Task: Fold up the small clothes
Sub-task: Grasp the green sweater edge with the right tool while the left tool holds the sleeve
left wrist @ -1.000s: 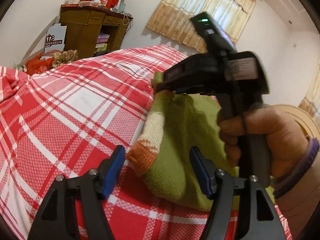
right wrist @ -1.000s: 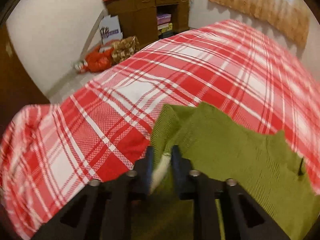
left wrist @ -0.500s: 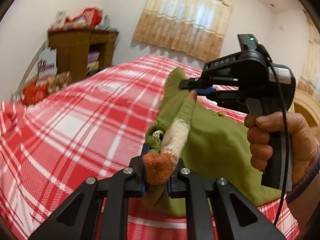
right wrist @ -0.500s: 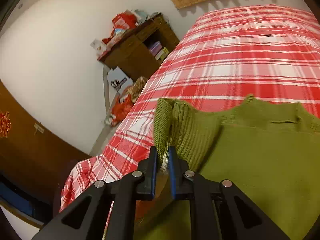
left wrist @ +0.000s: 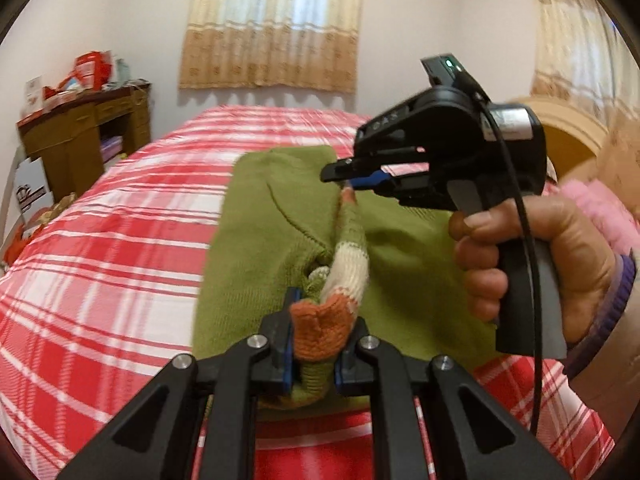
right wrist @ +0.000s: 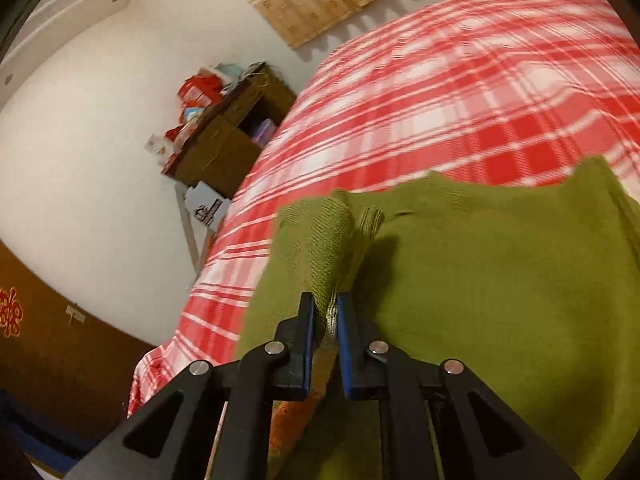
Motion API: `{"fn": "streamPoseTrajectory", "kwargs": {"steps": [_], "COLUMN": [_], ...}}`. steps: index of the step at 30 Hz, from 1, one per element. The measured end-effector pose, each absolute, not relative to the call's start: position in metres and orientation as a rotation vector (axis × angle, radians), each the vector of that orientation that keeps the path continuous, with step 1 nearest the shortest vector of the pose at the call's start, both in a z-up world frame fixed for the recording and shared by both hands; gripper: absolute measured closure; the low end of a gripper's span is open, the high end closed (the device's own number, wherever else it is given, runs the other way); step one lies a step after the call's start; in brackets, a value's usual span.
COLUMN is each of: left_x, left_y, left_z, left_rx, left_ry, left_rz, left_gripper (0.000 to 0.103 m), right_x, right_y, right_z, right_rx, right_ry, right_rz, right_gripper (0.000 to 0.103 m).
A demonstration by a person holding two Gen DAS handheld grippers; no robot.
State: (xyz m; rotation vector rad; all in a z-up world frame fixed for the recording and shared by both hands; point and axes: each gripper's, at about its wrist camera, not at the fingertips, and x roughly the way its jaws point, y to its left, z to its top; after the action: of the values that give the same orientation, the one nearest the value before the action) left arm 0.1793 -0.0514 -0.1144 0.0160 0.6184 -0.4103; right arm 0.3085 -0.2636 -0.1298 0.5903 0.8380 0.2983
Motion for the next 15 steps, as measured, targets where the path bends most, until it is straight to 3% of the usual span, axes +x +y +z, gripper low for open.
{"fn": "streamPoseTrajectory", "kwargs": {"steps": [7, 10, 13, 15], "left_x": [0.183, 0.184, 0.185, 0.186], "left_y": [-0.067, -0.064, -0.062, -0.060], "left_z": [-0.125, -0.126, -0.127, -0.128], "left_rx": [0.058, 0.043, 0.029, 0.013], "left_ry": [0.685, 0.696, 0.693, 0.696], "left_rz": [-0.415, -0.419, -0.424, -0.430], "left_gripper": [0.089, 0.089, 0.089, 0.089], "right_x": [0.303, 0.300, 0.295, 0.289], "right_y": [-0.280, -0.288, -0.300, -0.306], "right_z": [-0.154, -0.159, -0.163, -0.162], "right_rx": [0.569, 0.641, 0.750, 0.810], "right_ry": [0.855, 0.852, 0.864, 0.837], "right_rz": [0.270, 0.282, 0.300, 0.318], "right_gripper": [0.092, 0.087, 0.068, 0.050]}}
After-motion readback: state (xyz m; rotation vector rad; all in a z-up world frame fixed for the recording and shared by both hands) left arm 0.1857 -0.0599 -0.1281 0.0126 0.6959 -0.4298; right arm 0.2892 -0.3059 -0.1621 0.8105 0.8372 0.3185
